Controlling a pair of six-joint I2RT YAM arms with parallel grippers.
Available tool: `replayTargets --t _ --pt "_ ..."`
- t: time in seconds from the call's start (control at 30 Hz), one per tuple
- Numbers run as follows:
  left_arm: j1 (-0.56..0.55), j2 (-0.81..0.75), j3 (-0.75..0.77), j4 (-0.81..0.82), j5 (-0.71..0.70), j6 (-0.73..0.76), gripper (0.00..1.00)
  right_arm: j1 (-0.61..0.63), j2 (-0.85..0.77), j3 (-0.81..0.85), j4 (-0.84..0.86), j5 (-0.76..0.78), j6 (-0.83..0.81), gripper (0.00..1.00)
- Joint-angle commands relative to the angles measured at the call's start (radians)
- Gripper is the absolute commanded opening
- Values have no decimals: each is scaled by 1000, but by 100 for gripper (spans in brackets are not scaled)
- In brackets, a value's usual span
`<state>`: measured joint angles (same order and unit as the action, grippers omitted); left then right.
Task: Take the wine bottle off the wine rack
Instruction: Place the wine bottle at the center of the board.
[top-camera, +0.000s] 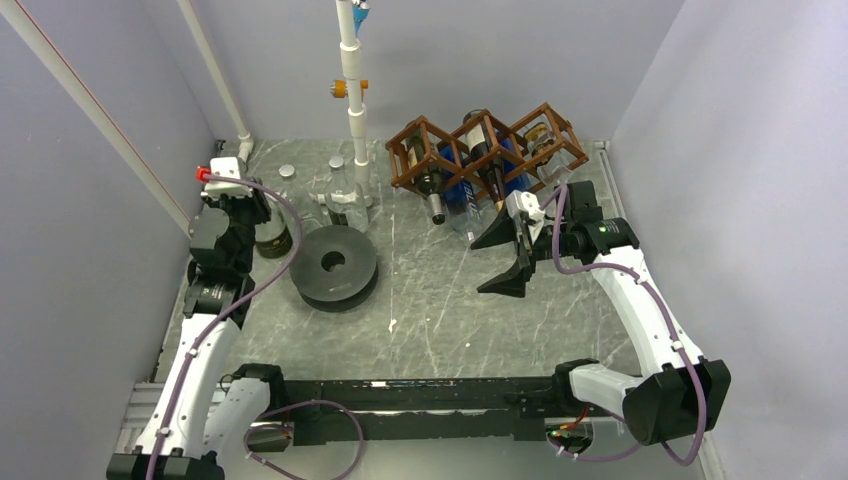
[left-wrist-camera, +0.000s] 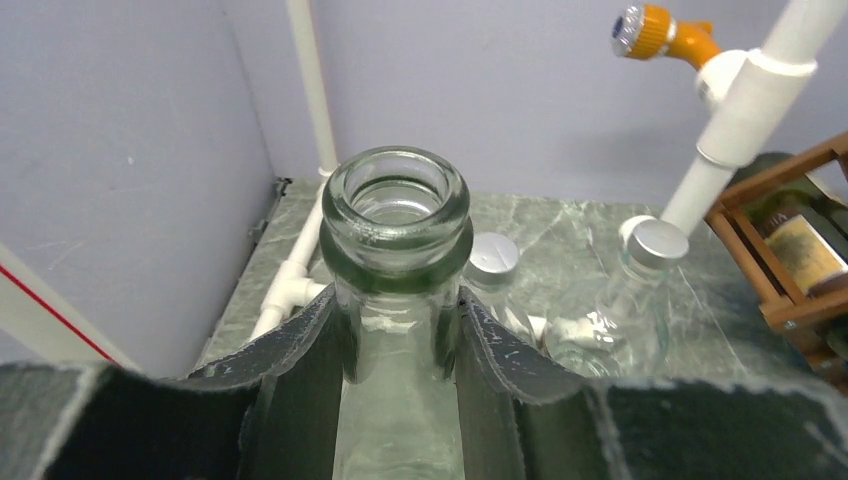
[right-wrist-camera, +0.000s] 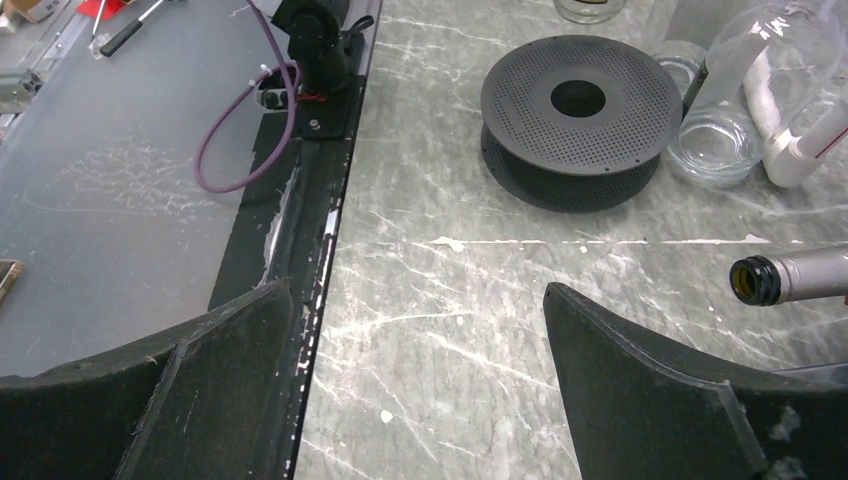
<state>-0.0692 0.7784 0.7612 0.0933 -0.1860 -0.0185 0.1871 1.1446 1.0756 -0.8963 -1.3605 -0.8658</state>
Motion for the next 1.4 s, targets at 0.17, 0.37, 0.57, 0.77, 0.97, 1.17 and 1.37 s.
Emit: replayTargets --t 0.17,0.37,0.57,0.77,0.97,1.17,1.37 --pt "55 44 66 332 -58 6 0 9 4 4 -2 -3 -29 100" --pt "91 106 75 374 -73 -4 0 10 3 4 -5 1 -34 100" --pt "137 167 78 424 -70 -21 0 10 4 5 -8 3 -36 100" --pt "188 229 69 472 -45 -63 0 10 6 4 -6 4 -36 100" --pt "212 297 85 506 -15 -88 0 11 13 4 -6 7 -38 100" --pt "224 351 100 527 6 -103 0 11 16 4 -4 11 -38 100" --pt "226 396 105 543 28 -111 0 10 20 4 -3 13 -36 100"
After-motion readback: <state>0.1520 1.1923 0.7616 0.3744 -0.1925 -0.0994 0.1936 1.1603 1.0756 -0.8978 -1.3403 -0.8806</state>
